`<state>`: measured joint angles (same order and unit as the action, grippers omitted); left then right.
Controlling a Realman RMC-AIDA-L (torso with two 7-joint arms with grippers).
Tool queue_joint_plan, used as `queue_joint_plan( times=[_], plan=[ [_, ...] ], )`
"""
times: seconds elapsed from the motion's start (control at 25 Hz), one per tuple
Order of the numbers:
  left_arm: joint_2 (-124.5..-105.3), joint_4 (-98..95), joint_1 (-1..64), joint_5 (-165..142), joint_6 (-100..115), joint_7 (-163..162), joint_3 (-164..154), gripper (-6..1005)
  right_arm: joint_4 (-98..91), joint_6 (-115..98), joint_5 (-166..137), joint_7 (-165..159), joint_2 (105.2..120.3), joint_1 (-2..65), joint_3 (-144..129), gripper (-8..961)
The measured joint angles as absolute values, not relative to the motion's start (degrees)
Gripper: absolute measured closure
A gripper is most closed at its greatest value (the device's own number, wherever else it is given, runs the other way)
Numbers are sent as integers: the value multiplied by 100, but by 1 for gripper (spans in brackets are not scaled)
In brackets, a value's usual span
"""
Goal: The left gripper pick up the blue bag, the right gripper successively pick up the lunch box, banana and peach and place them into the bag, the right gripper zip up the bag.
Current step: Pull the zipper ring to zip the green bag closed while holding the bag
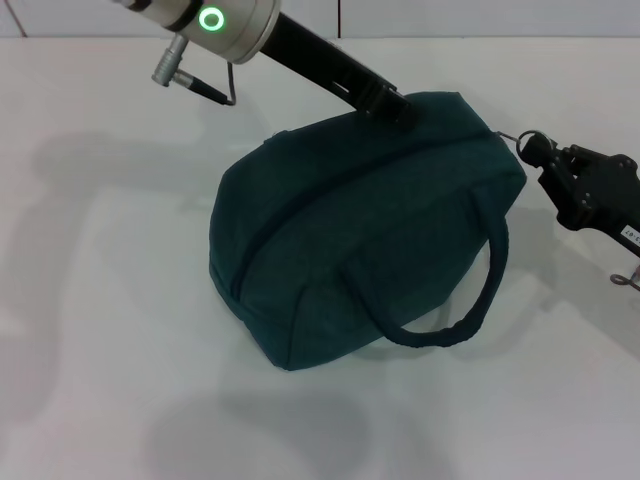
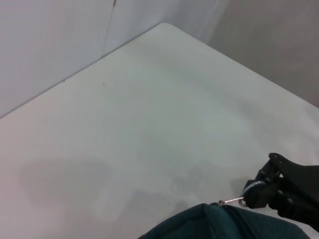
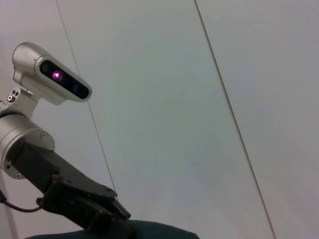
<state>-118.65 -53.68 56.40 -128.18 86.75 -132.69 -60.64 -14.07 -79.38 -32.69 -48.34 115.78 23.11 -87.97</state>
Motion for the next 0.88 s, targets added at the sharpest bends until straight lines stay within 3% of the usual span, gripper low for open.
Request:
queue_joint_plan(
  times=[0.16,0.88],
  plan=[
    [-11878,-5368,5615,-12817,8701,-13264,-6064,878,-1407,-7881,-3261,-4834,11571,2311,-8787,890],
    [-11756,-5357,5541,-12302,9156,-13263,-6015,897,-1406,-7056,-3388,-4667,11591,2375,-8791,887]
  ],
)
